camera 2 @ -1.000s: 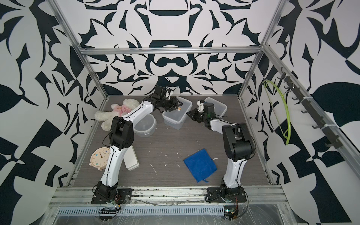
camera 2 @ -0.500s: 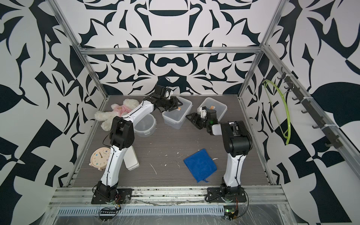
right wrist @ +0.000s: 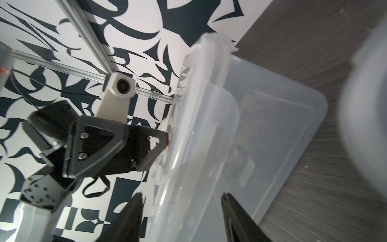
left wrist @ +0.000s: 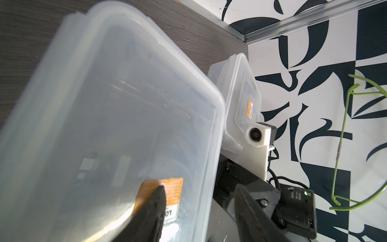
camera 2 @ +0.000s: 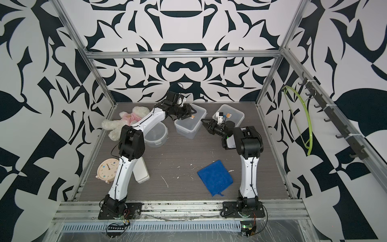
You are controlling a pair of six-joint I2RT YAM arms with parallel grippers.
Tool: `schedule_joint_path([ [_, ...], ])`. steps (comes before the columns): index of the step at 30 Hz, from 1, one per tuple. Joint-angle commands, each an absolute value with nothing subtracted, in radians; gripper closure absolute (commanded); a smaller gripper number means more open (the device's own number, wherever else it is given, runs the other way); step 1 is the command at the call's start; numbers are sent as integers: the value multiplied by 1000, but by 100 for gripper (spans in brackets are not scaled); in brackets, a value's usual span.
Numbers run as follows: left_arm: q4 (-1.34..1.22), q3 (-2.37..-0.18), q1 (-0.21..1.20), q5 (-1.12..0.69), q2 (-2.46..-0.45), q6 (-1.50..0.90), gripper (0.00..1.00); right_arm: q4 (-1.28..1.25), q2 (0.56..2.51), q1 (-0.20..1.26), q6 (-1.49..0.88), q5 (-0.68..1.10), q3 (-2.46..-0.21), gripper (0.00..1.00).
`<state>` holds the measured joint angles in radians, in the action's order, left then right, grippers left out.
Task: Wipe the insides of the lunch boxes
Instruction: Open the fastener of the lunch box.
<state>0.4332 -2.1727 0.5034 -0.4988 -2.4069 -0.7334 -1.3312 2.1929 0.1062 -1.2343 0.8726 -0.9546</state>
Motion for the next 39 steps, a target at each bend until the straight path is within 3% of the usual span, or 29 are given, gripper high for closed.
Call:
schedule_joint_path([
  [1,675,-2096,523,-399,-2579,-724,43,-1425,2171,109,-1266,889,-980,27],
  [6,669,-2089,522,-399,-2579,-727,43,-1427,2212,117,-1295,878,-1011,26],
  [23,659,-2098,522,-413,-2609,-730,43,-1427,2249,122,-1305,829,-1112,37],
  [29,663,-2113,523,-413,-2618,-730,43,-1427,2272,122,-1326,820,-1162,47],
  [39,682,-2168,523,-415,-2660,-736,43,-1426,2311,126,-1342,816,-1217,74],
])
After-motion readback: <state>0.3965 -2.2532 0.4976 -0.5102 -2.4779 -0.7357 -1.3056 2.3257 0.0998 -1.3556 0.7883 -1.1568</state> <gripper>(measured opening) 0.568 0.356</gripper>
